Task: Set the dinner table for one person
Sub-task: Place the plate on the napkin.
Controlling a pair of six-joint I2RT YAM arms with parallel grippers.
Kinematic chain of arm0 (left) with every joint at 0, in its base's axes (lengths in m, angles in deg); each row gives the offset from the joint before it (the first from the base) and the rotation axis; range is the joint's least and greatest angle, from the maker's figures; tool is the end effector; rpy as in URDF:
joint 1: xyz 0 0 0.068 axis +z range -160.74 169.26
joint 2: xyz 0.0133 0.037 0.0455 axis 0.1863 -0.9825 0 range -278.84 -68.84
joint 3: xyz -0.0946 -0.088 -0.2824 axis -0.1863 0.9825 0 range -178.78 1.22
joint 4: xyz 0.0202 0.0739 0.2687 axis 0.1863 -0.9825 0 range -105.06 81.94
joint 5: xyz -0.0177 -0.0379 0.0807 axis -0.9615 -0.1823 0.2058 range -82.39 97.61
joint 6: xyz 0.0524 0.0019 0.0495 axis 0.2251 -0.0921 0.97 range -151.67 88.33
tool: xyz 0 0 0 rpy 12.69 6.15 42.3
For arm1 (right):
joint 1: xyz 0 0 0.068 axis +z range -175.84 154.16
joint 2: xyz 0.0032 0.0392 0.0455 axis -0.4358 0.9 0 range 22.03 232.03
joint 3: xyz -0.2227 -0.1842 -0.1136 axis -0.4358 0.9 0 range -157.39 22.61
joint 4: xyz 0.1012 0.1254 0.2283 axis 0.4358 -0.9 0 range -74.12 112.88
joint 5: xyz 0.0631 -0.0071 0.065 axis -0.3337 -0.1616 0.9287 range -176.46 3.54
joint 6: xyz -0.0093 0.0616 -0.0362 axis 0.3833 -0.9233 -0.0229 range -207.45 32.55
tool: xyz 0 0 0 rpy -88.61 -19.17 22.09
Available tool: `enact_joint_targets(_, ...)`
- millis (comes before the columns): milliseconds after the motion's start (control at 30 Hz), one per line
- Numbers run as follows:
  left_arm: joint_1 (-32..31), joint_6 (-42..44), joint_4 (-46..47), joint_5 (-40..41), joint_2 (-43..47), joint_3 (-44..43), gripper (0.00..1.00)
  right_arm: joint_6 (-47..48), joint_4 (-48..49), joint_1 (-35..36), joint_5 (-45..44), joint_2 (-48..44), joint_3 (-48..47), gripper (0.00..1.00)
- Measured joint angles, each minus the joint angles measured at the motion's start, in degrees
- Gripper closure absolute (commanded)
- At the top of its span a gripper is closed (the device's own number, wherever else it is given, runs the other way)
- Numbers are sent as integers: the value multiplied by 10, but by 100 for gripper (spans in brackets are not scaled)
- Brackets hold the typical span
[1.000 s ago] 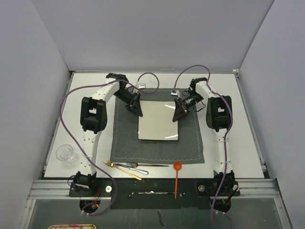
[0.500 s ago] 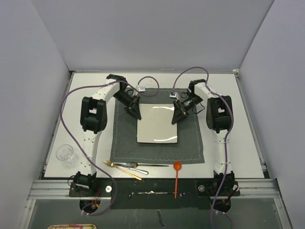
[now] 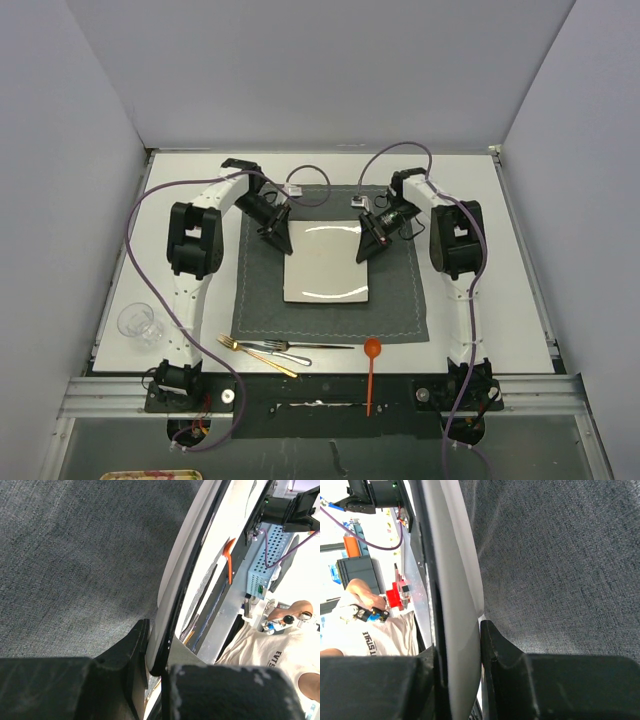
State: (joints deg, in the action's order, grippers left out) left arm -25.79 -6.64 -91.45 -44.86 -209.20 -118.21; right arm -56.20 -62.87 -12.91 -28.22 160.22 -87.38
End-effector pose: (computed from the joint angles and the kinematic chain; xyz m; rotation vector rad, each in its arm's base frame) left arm 0.4647 -0.1740 0.1616 -0.7606 -2.5675 1.3415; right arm 0.4409 0.1532 0.1472 0.6722 -2.4486 -1.4718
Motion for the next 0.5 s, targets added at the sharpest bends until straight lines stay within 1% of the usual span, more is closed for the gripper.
enact_joint_targets(500,5,1,7,28,0,7,100,-17,30,12,-8,2,1,100)
